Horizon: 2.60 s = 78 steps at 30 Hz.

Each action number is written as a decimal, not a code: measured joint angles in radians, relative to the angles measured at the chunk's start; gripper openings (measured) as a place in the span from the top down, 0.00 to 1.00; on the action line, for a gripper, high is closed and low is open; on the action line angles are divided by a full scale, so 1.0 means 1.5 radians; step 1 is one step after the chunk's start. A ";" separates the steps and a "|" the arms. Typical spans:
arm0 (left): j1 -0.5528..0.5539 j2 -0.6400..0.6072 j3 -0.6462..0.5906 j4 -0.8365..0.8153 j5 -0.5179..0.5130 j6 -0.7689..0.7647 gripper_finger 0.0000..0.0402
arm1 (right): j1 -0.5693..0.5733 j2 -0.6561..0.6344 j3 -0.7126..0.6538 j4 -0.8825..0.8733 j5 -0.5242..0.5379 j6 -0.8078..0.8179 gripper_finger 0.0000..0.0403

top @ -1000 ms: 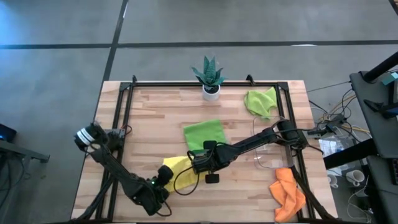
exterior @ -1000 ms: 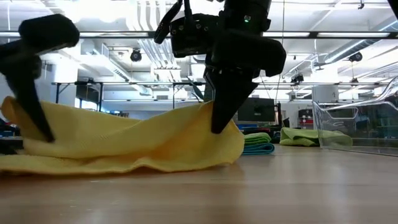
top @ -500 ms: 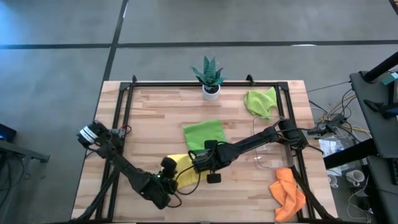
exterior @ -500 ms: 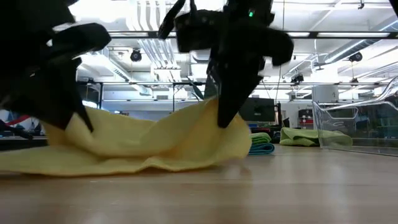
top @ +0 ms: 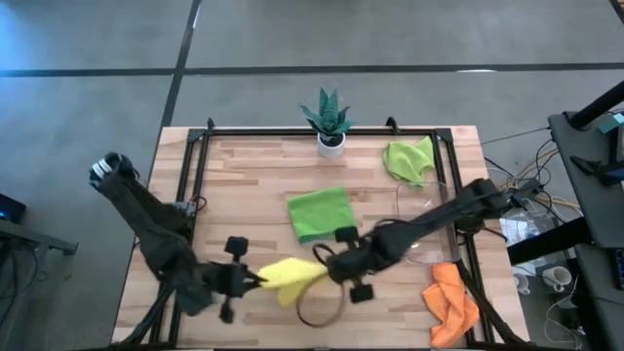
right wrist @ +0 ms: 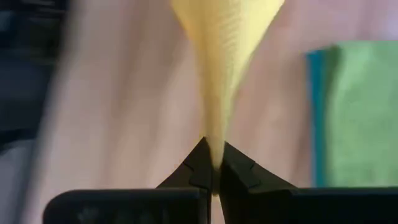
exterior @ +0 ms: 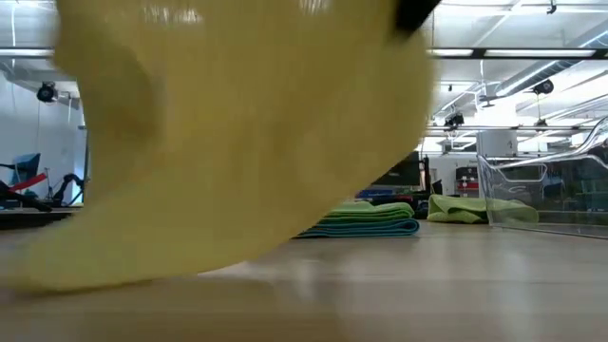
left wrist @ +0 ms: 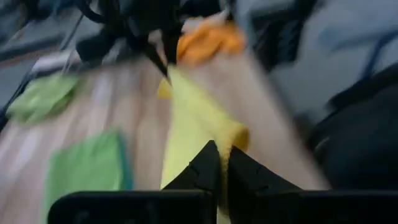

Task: Fold microfiber towels
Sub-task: Fold the yellow towel on the table

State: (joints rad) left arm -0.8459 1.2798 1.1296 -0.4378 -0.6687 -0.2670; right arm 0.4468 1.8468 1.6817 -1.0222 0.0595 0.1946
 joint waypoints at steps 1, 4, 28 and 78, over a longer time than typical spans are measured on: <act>-0.007 -0.013 0.005 0.023 0.003 0.019 1.00 | 0.012 -0.019 0.004 -0.009 -0.016 0.011 0.98; -0.016 -0.043 0.024 0.085 0.003 0.079 1.00 | 0.040 -0.070 0.035 -0.035 -0.039 0.042 0.98; 0.190 -0.015 -0.373 0.338 -0.025 -0.023 1.00 | -0.131 0.014 -0.070 -0.151 0.342 -0.089 0.98; 0.176 0.138 -0.415 0.615 0.054 -0.023 1.00 | -0.091 -0.088 -0.229 0.132 0.152 -0.117 0.98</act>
State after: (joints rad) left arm -0.5815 1.4870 0.5072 0.4847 -0.5883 -0.3016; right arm 0.3109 1.7155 1.3380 -0.8245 0.2871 0.0185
